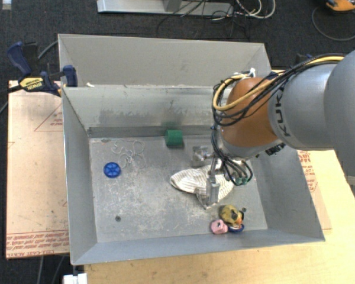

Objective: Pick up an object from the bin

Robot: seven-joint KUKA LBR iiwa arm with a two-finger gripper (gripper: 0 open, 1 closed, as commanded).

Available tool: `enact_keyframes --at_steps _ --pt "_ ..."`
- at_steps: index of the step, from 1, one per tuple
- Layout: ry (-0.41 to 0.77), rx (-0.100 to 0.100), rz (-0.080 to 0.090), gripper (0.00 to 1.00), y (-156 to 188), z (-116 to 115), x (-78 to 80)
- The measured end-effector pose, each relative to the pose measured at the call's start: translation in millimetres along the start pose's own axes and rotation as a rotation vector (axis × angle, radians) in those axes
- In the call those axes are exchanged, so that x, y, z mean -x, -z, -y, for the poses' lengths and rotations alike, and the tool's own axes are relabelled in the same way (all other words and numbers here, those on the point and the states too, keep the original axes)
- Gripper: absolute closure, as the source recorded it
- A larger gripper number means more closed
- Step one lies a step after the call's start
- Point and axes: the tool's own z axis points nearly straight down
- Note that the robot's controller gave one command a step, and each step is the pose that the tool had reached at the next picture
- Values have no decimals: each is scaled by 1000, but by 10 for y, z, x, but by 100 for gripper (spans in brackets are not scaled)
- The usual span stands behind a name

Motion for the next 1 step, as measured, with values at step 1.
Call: enact_keyframes --at_steps 1 --pt "513 -4 11 100 100 78 -422"
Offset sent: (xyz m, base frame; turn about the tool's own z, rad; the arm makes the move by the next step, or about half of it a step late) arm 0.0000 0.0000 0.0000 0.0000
